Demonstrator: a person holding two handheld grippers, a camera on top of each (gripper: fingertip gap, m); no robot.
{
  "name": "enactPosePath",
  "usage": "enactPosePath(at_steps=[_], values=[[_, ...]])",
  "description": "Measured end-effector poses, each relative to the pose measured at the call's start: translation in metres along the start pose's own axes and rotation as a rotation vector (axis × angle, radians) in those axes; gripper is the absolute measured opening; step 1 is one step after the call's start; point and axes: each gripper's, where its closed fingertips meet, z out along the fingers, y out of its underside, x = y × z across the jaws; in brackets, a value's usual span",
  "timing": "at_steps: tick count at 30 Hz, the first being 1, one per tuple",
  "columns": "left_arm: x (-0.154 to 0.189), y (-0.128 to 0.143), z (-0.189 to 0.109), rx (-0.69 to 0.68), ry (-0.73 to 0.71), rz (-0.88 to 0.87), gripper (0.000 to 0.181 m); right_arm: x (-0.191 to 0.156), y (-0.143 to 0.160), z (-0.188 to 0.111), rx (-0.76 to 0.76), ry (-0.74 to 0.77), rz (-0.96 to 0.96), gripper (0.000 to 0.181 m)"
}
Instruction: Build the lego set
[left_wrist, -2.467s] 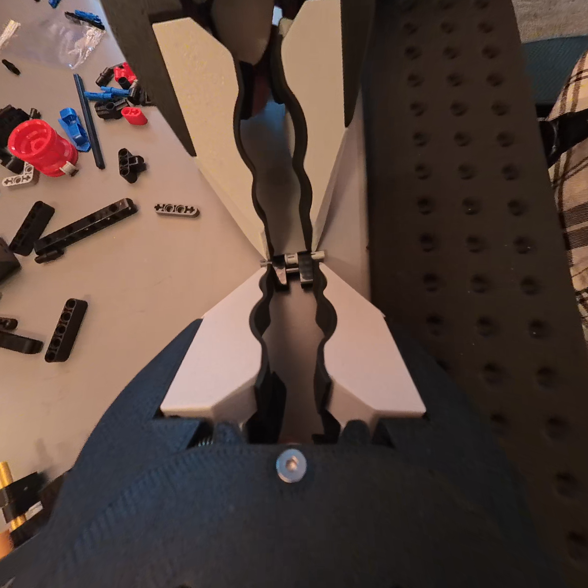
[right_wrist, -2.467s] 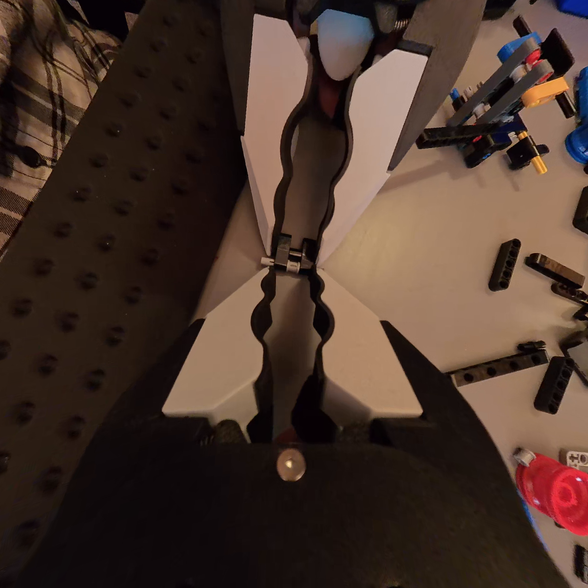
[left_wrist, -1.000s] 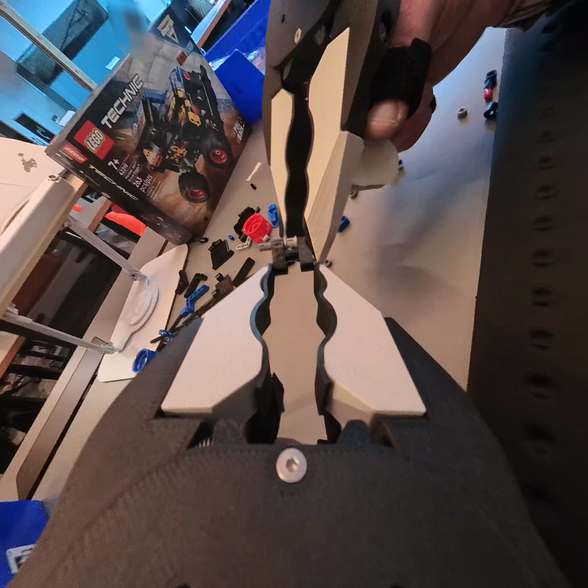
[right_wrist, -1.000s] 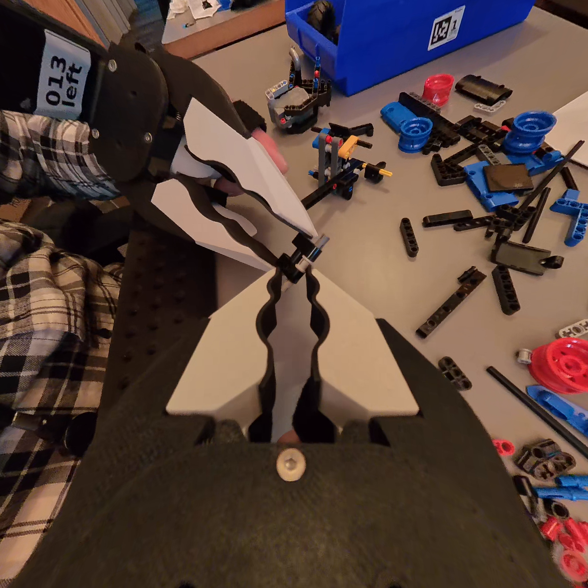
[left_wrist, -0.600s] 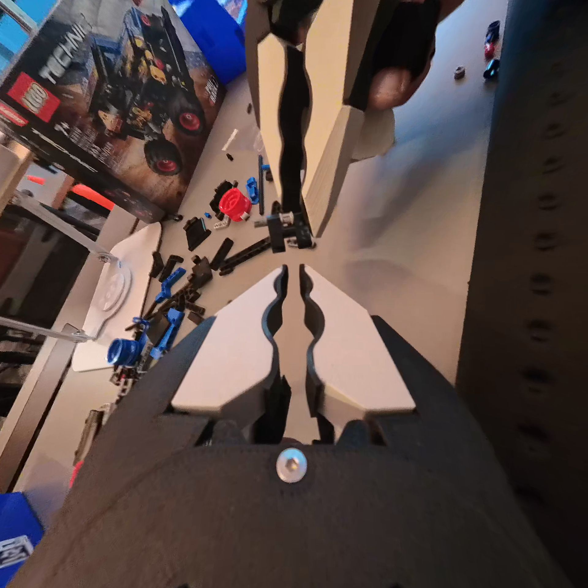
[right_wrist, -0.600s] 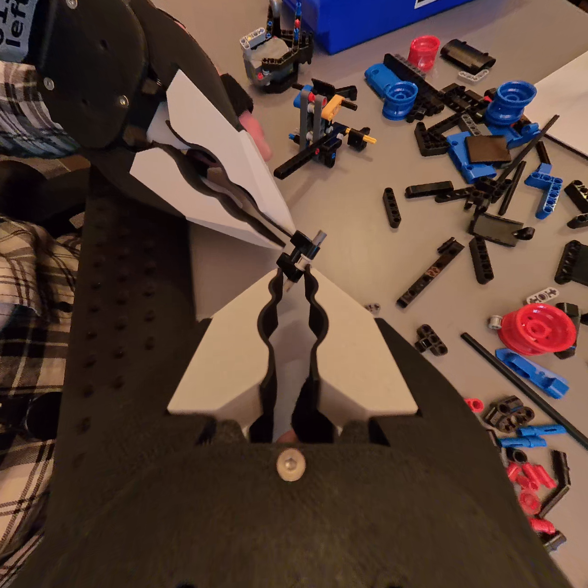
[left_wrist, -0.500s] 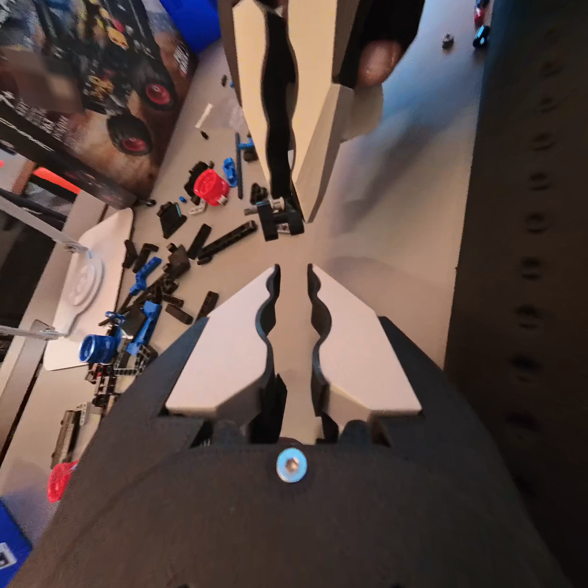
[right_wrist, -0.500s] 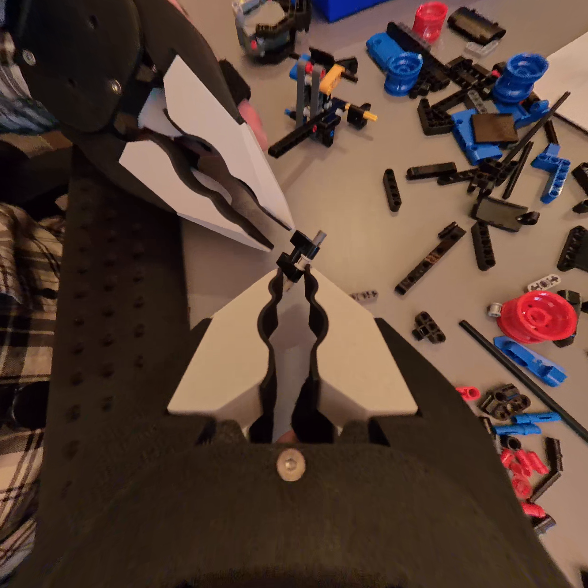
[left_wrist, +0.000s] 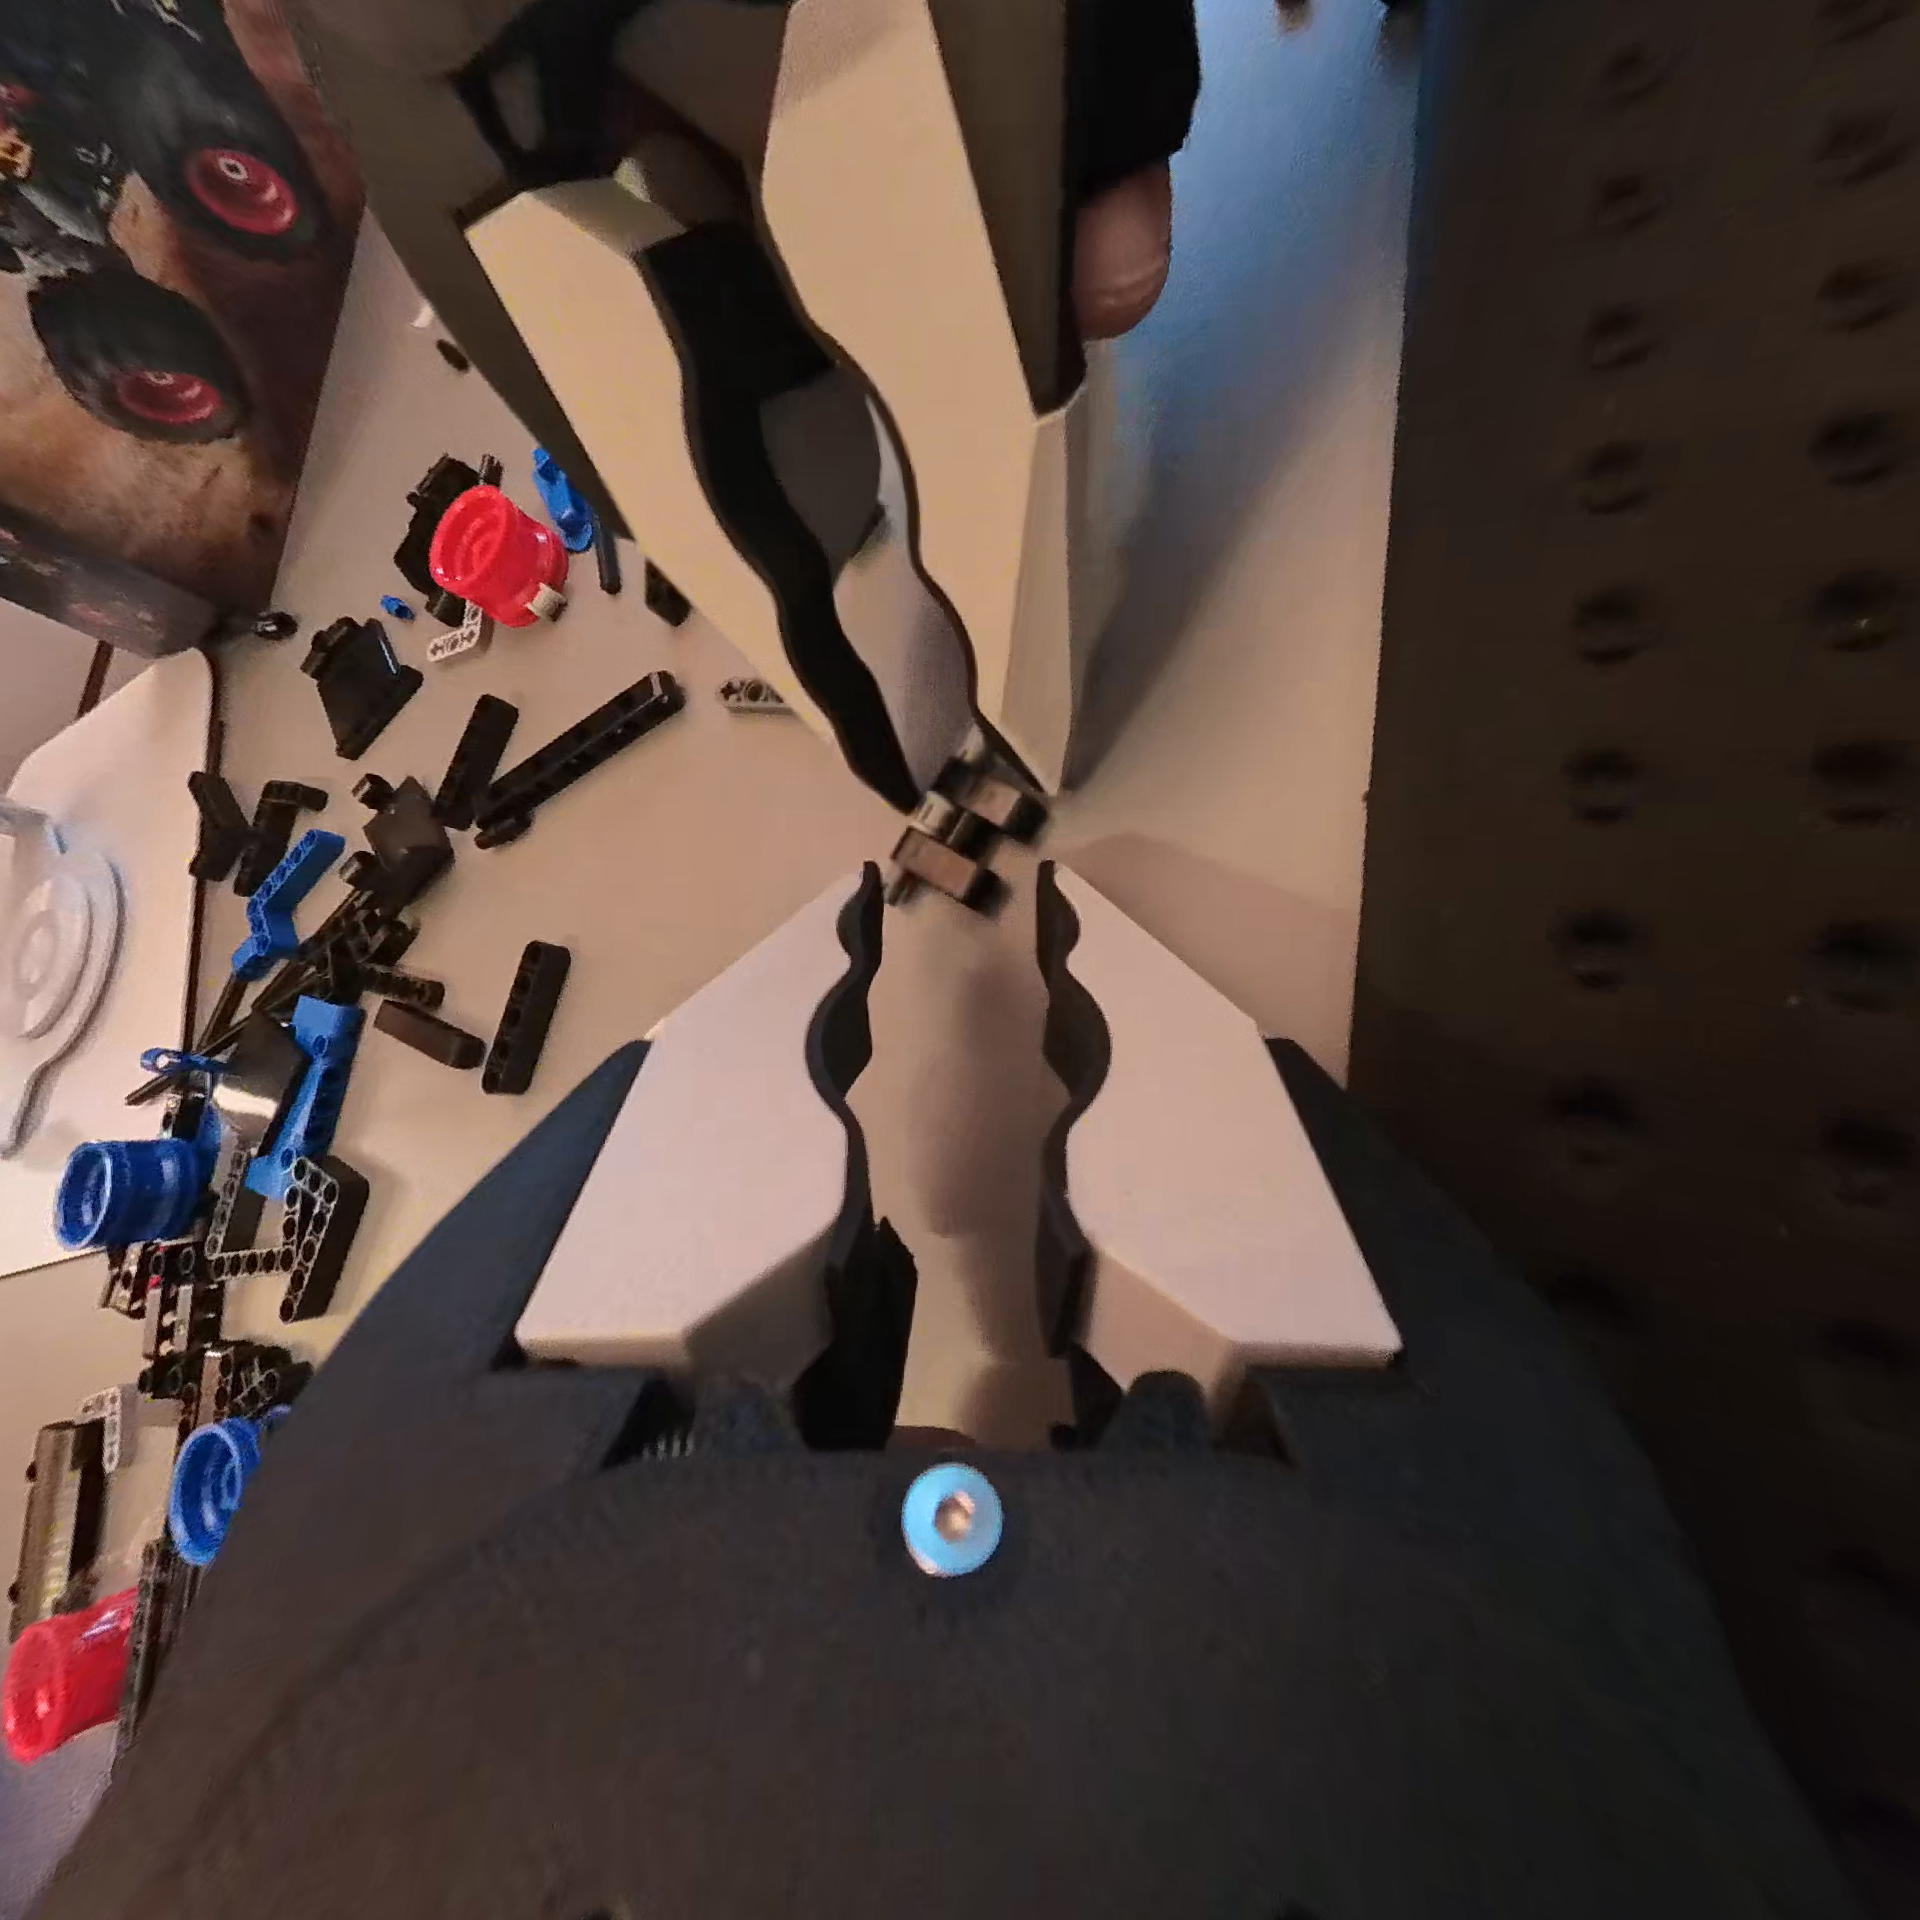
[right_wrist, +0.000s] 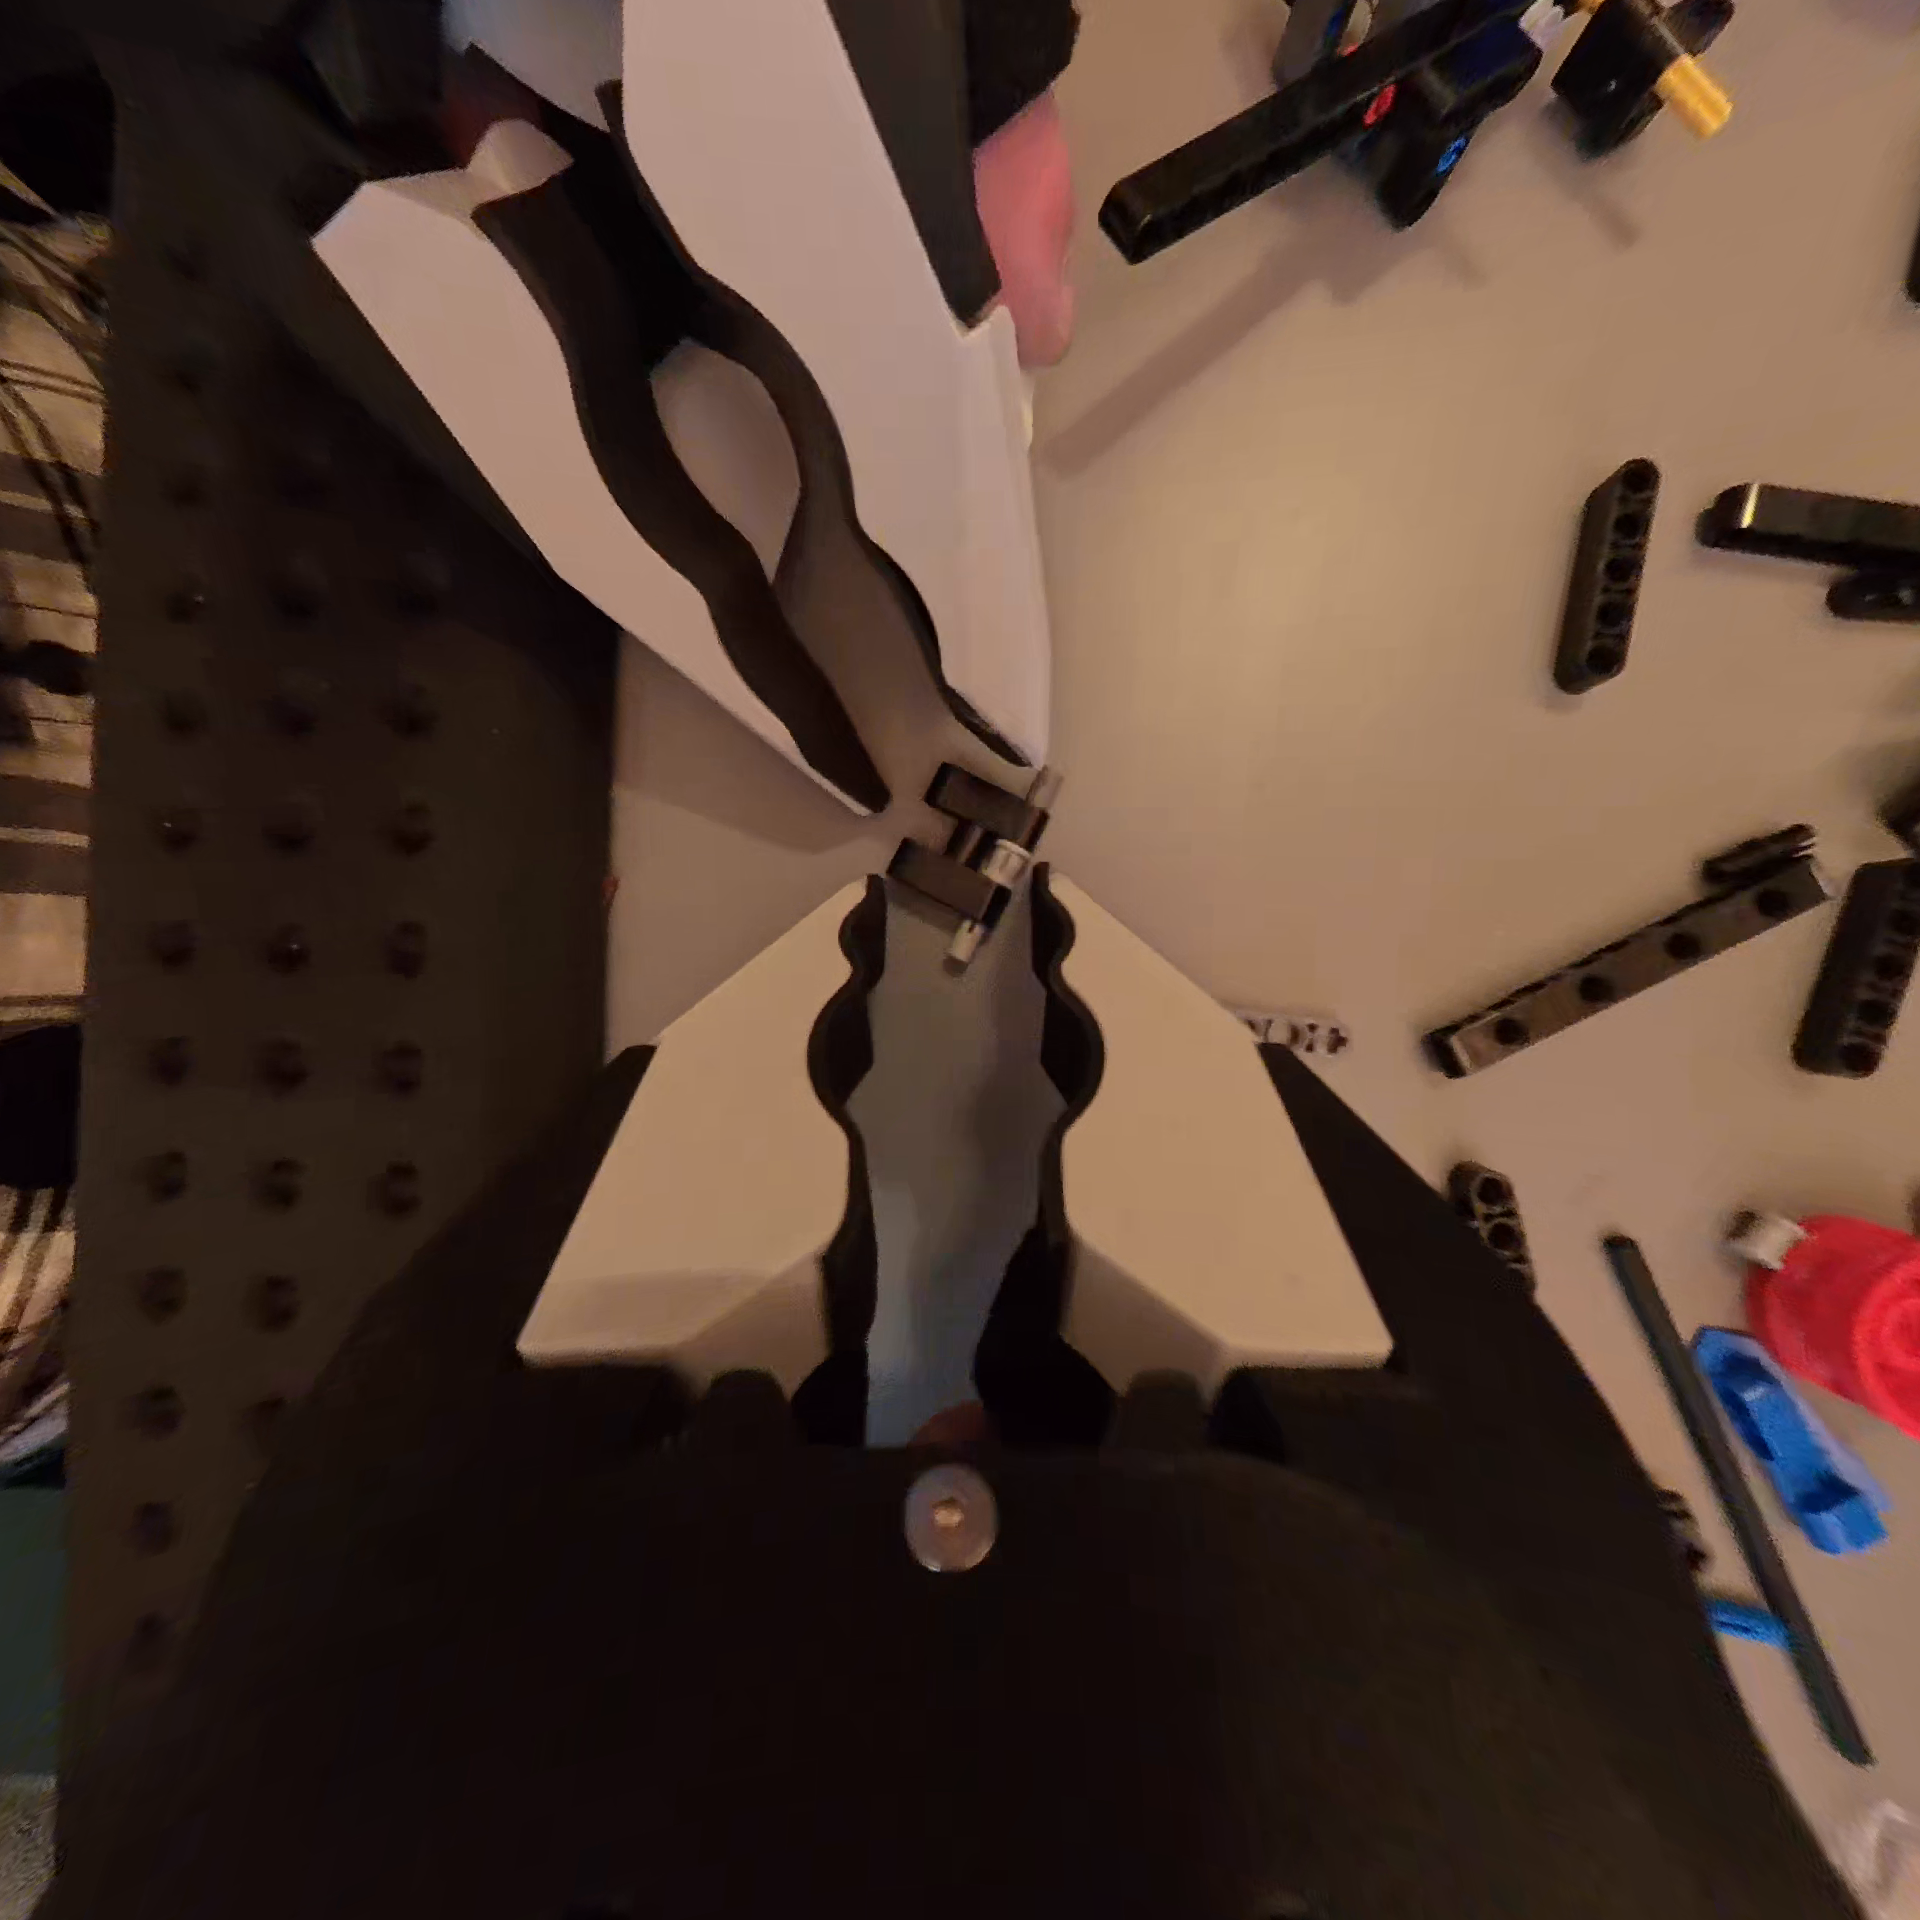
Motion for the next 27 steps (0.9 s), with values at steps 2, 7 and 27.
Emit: enactPosePath(at_steps=[2, 7, 27], values=[[-0.002, 0.001, -0.001, 0.003, 0.0, -0.012, 0.03, 0.004, -0.001, -0.002, -0.022, 0.042, -0.025, 0.027], [-0.003, 0.003, -0.005, 0.01, -0.004, -0.015, 0.032, 0.017, -0.002, -0.025, -0.005, 0.154, -0.021, 0.027], [-0.015, -0.003, -0.012, 0.066, -0.08, 0.024, 0.032, 0.015, 0.075, -0.151, 0.052, 0.574, 0.123, 0.025]])
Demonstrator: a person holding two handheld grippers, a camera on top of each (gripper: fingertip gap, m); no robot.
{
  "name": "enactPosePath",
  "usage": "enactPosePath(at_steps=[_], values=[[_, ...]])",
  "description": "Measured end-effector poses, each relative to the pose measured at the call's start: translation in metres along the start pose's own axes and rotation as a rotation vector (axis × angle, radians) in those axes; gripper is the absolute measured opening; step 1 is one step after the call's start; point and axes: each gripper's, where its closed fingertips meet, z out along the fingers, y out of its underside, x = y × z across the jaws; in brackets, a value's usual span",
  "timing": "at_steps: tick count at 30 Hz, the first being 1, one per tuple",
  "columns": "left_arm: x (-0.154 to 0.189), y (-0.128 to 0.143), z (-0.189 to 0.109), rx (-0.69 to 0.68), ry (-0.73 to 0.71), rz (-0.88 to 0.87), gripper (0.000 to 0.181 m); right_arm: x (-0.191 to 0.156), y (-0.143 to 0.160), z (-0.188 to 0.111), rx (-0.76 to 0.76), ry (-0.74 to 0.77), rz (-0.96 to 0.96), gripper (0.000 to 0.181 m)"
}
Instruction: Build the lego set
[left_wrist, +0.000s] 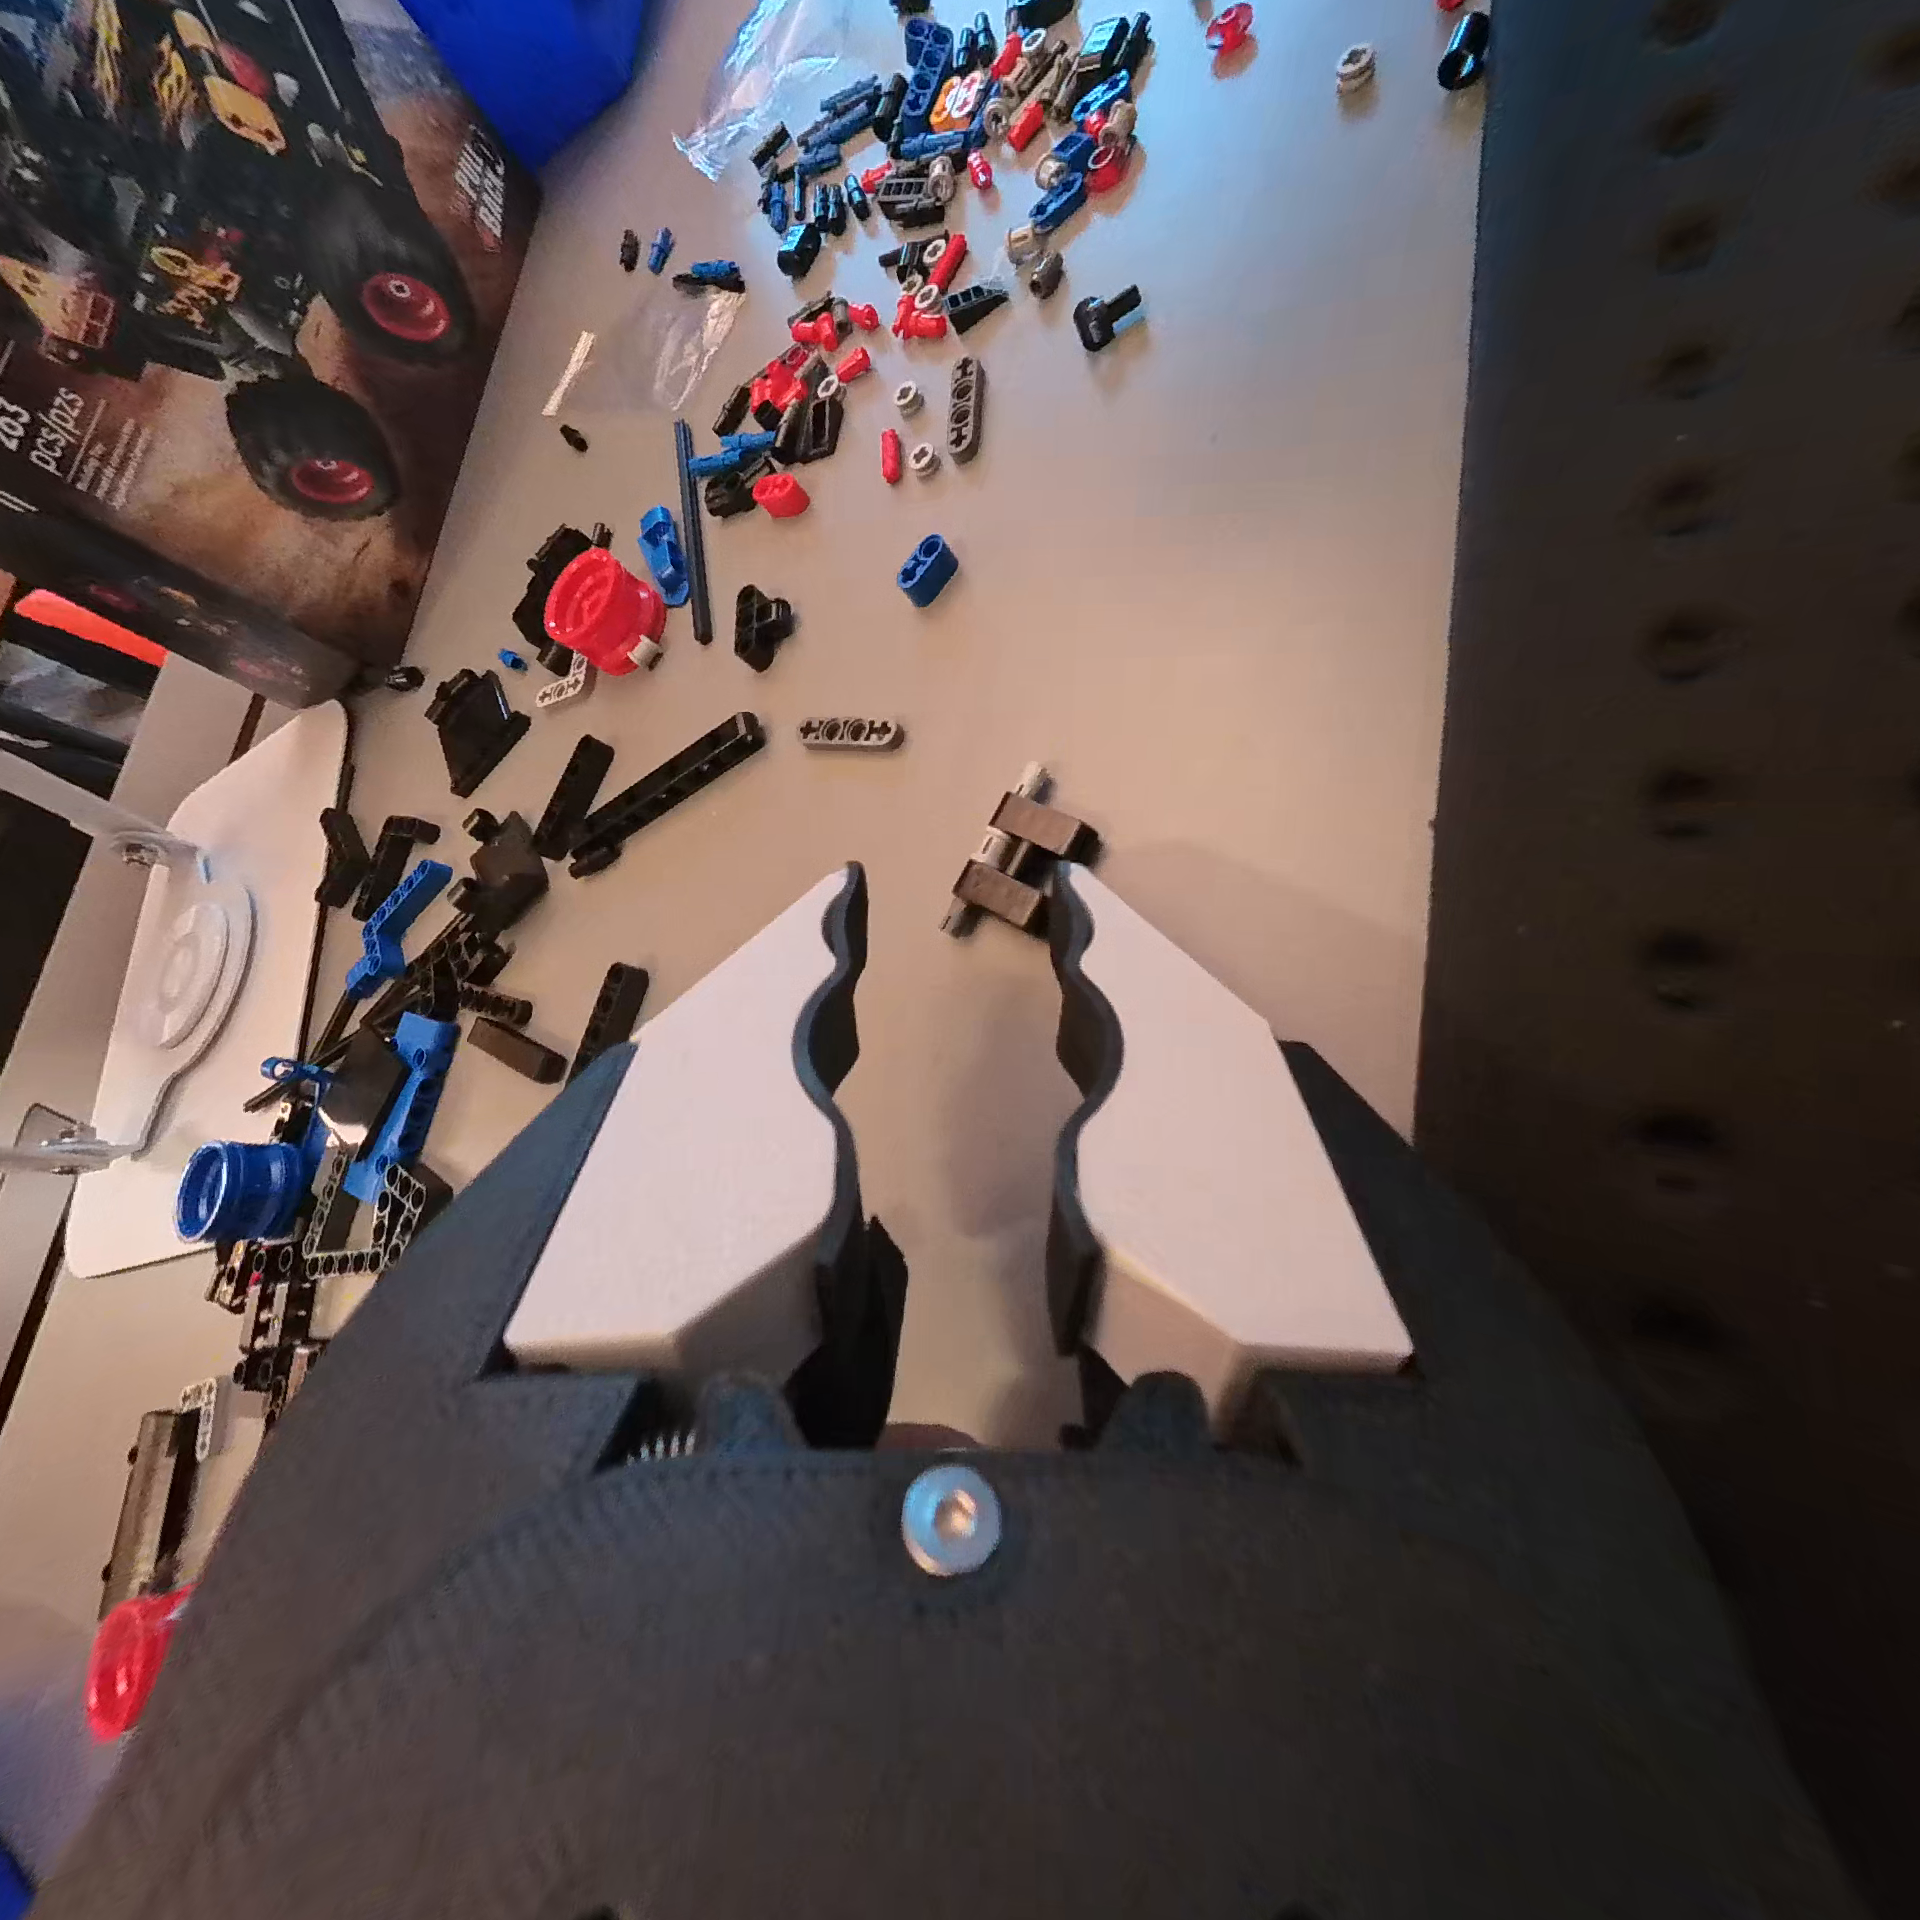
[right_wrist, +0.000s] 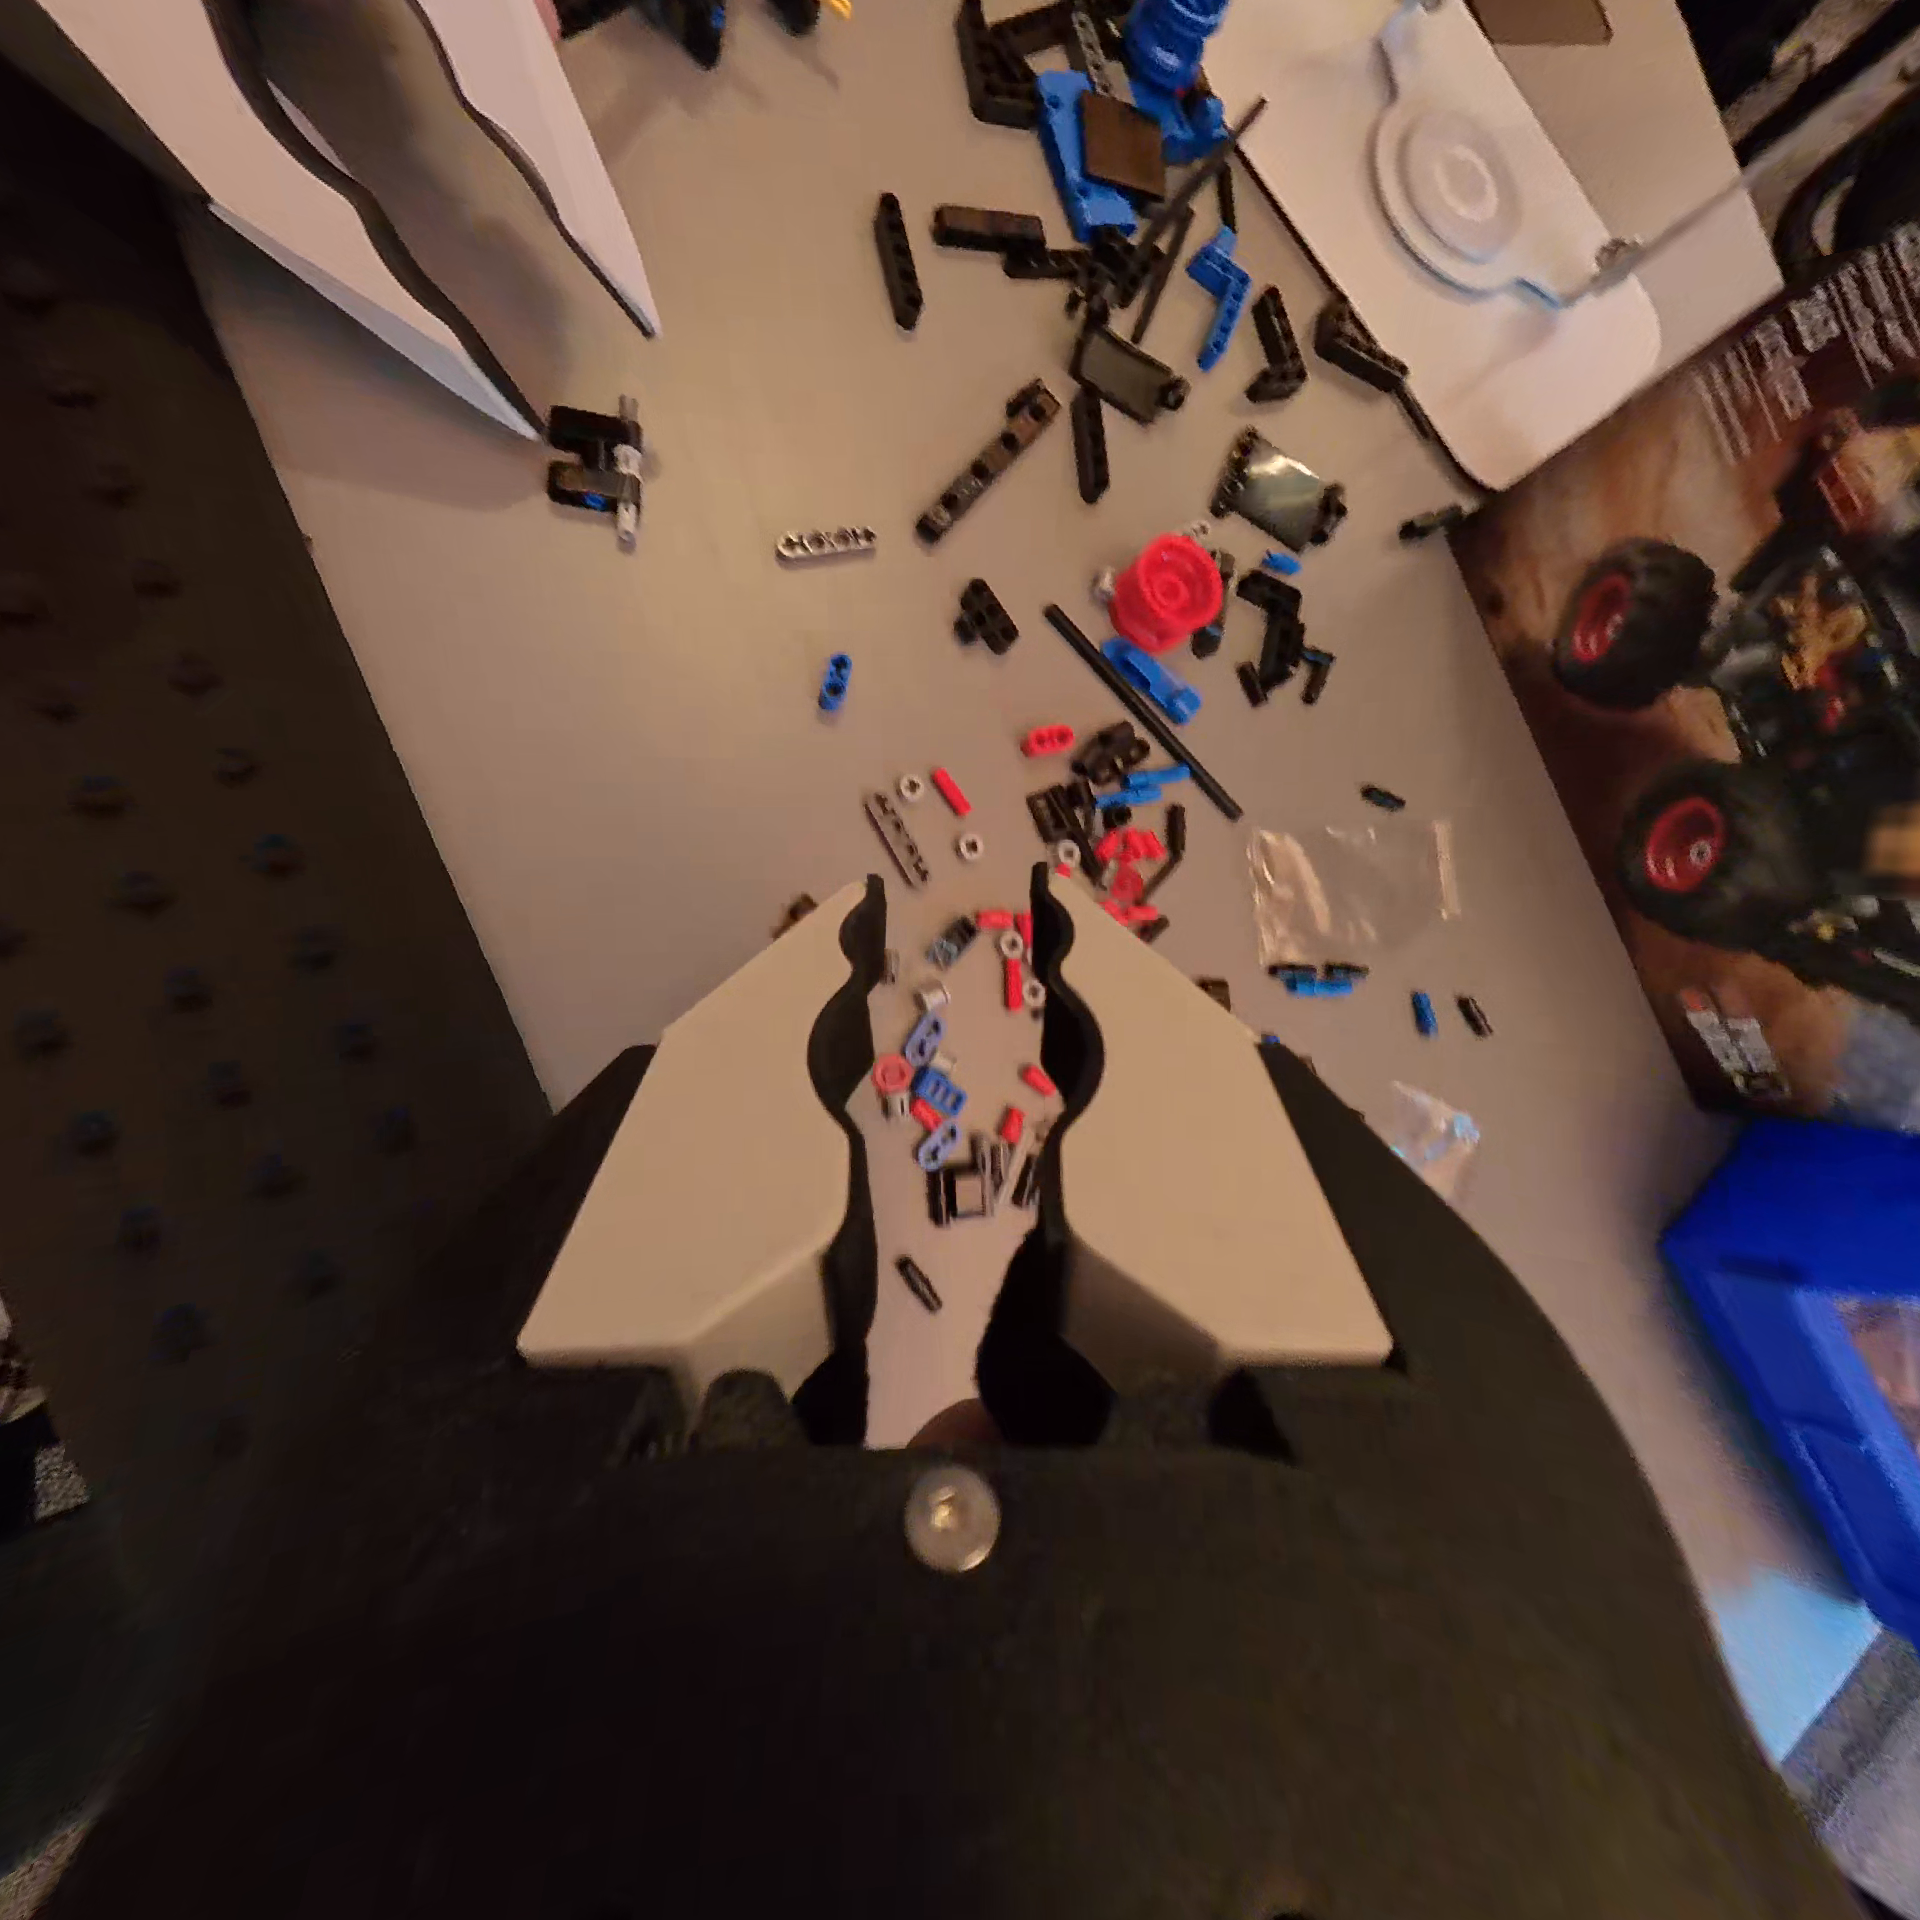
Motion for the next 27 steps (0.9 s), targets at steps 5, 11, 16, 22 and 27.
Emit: enactPosePath(at_steps=[5, 11, 16, 22, 27], values=[[0.003, 0.003, 0.0, -0.015, 0.001, 0.022, 0.033, 0.017, 0.028, -0.021, -0.024, 0.08, 0.066, 0.021], [0.002, 0.004, 0.0, -0.017, -0.001, 0.022, 0.032, 0.03, 0.078, -0.04, -0.149, 0.151, 0.116, 0.014], [0.004, 0.003, 0.0, -0.012, 0.01, 0.021, 0.032, 0.021, 0.097, -0.03, -0.181, 0.072, 0.141, 0.015], [0.004, 0.003, -0.001, -0.009, 0.014, 0.017, 0.032, 0.03, 0.107, -0.001, -0.222, 0.052, 0.127, 0.013], [0.004, 0.003, -0.001, -0.008, 0.016, 0.014, 0.032, 0.036, 0.114, 0.019, -0.249, 0.002, 0.105, 0.008]])
